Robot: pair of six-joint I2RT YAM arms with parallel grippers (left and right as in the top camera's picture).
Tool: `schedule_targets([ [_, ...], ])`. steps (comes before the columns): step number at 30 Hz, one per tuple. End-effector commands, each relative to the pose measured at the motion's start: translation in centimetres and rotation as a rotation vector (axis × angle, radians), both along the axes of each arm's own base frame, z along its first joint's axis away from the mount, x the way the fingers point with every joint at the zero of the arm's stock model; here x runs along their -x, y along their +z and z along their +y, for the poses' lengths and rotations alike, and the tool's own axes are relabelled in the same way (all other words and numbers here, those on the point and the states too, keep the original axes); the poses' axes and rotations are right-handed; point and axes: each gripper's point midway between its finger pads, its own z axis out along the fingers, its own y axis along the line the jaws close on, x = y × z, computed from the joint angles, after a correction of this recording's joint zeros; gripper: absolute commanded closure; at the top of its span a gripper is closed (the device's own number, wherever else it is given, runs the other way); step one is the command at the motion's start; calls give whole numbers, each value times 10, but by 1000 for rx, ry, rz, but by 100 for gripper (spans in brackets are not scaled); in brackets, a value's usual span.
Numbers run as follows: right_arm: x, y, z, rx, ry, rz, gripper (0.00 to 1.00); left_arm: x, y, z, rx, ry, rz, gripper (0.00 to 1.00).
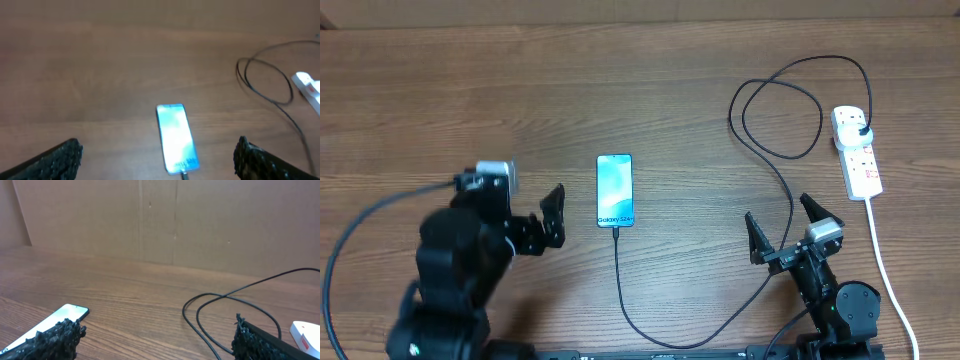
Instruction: Plug charger to phone and switch on socket
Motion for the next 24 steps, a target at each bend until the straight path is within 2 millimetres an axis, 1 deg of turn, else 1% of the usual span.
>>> schedule_targets([
  [1,0,-2,0,-3,-1,-2,0,6,-24,7,-118,-28,-74,0],
  [7,0,-2,0,-3,-1,-2,0,9,-44,7,-183,-61,-248,0],
  [12,0,-2,0,-3,0,-2,0,12,-59,4,-244,-125,-383,0],
  [16,0,-2,0,-3,0,-2,0,13,-72,11,-279,-100,-436,0],
  [22,0,-2,0,-3,0,-2,0,12,-92,18,-398,-99,-489,0],
  [24,0,-2,0,-3,-1,-2,0,11,-95,22,-406,-80,-502,0],
])
